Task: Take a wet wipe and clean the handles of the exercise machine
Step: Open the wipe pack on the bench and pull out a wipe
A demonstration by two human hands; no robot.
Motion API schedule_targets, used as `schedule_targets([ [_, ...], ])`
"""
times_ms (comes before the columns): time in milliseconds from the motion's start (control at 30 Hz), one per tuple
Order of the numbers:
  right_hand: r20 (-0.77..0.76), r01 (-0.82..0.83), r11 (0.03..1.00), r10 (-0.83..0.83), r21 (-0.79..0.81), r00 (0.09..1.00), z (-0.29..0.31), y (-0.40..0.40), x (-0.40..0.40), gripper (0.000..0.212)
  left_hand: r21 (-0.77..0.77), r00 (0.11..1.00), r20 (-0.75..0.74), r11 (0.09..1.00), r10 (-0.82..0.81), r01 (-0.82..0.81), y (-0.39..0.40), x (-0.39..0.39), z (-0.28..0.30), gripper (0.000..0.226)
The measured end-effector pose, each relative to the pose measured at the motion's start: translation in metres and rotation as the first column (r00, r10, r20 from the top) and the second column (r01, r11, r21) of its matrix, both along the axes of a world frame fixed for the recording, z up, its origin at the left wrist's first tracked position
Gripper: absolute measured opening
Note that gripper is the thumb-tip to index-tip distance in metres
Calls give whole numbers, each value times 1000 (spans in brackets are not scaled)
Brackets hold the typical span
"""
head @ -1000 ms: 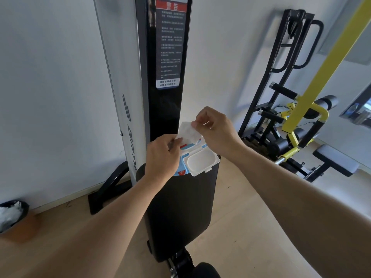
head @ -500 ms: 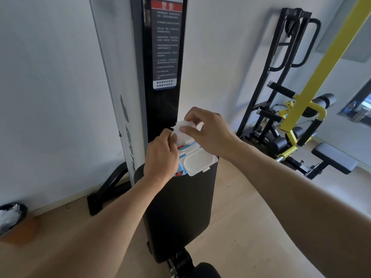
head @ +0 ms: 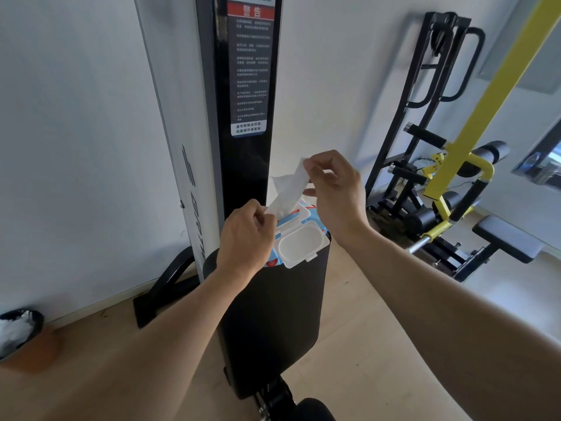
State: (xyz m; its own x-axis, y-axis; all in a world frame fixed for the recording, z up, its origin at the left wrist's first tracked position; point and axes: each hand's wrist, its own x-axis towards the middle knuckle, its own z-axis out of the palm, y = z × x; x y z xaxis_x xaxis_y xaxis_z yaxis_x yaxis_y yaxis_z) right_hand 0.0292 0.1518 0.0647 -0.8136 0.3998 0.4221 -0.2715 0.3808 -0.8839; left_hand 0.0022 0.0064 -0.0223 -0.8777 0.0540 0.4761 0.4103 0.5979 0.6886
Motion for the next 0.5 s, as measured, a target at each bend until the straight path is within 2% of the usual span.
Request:
schedule_targets([
  [67,-19,29,998,-30,-54,999,1,-2,1,11,-48,1000,-21,999,2,-3,2,0,-1,21],
  [200,-151,75,931,-137,-358,979,28,8,-3,19,-71,999,34,997,18,-15,3,-3,-1,24],
  [333,-253,98,943,-184,-319,950,65,29,-7,18,-48,997,71,998,43,-39,4,-2,2,23],
  [400,-316,70,913,-210,-401,925,77,38,-7,19,-42,996,78,999,31,-27,5,-1,3,23],
  [467,-279,166,894,-299,-416,913,84,44,-7,20,-32,996,81,999,28,-26,5,1,4,19],
  [500,-212,219,905,-310,-365,927,84,43,-6,18,-24,996,79,999,30,-28,5,2,4,17],
])
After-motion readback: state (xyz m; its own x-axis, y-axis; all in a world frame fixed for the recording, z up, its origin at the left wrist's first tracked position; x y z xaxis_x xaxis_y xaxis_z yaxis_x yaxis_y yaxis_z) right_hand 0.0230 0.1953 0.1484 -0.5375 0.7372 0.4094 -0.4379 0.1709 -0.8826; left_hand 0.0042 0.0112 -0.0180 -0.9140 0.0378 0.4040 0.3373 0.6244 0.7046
